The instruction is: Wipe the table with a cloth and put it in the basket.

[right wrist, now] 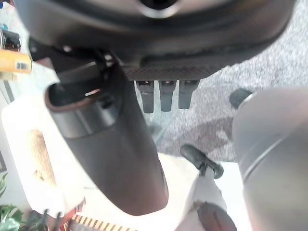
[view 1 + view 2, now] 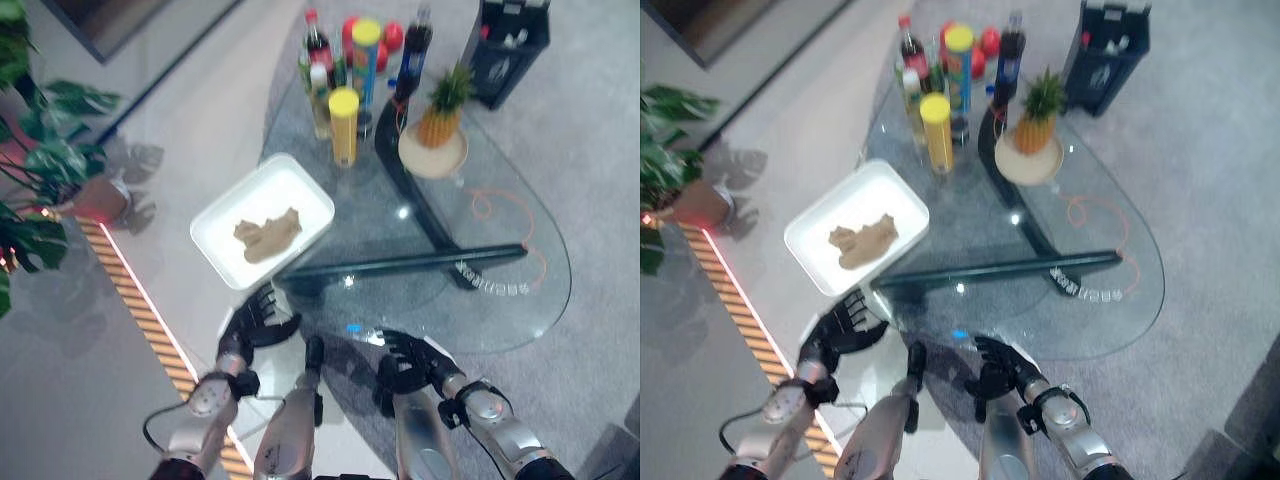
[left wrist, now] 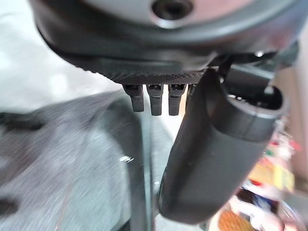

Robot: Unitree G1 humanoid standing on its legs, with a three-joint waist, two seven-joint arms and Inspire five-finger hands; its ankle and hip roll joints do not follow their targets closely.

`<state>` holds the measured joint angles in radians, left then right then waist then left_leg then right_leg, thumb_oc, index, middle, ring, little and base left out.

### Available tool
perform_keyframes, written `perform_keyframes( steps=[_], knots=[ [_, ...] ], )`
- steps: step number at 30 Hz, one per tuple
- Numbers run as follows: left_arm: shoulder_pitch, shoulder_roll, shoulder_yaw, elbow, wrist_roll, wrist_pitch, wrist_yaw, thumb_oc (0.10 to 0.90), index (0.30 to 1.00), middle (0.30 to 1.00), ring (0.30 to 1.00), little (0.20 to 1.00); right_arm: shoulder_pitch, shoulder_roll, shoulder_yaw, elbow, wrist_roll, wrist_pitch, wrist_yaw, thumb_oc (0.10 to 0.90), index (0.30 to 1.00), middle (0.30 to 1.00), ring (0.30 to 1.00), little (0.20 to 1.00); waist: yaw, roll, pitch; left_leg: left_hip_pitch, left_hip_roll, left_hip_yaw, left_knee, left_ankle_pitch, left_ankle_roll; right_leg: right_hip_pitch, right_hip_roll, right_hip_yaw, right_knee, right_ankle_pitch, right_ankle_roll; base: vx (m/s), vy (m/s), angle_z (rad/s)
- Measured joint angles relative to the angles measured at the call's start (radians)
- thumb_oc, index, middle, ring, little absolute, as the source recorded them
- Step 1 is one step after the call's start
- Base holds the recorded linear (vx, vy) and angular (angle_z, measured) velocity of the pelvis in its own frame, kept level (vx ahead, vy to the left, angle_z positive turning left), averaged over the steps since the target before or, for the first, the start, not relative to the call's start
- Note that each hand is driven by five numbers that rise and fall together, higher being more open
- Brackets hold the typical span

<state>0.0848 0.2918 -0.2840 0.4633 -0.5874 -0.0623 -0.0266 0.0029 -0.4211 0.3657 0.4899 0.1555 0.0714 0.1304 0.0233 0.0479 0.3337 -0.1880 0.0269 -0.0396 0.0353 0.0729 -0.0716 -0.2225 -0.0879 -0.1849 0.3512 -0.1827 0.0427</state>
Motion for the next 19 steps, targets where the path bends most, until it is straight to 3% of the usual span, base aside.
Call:
perform_keyframes(
  steps=[4, 10, 19],
  knots=[
    [-0.001, -0.023, -0.083, 0.237, 0.022, 0.044, -0.102, 0.8, 0.9, 0.9, 0.9, 0.9, -0.034, 0.081, 0.017, 0.175, 0.006, 0.015, 0.004, 0.8, 0.9, 0.9, 0.9, 0.9, 0.001, -0.031, -0.108, 0.06, 0.008, 0.0, -0.014, -0.011, 0.015, 0.076, 0.01, -0.007, -0.045, -0.008, 0.0, 0.09, -0.073, 0.06],
    [-0.044, -0.067, -0.055, 0.466, 0.076, 0.067, -0.123, 0.8, 0.9, 0.9, 0.9, 0.9, -0.023, 0.144, 0.046, 0.332, 0.043, 0.042, 0.051, 0.8, 0.9, 0.9, 0.9, 0.9, -0.002, -0.024, -0.216, 0.121, 0.021, 0.001, -0.056, -0.026, 0.019, 0.132, 0.022, -0.01, -0.09, -0.009, 0.001, 0.04, -0.026, -0.01],
    [-0.059, -0.076, -0.049, 0.569, 0.08, 0.074, -0.182, 0.8, 0.9, 0.9, 0.9, 0.9, -0.009, 0.144, 0.054, 0.432, 0.072, 0.061, 0.062, 0.8, 0.9, 0.9, 0.9, 0.9, -0.008, -0.001, -0.268, 0.151, 0.034, 0.006, -0.071, -0.048, 0.019, 0.179, 0.035, -0.002, -0.143, 0.019, 0.001, 0.01, -0.004, -0.04]
  ],
)
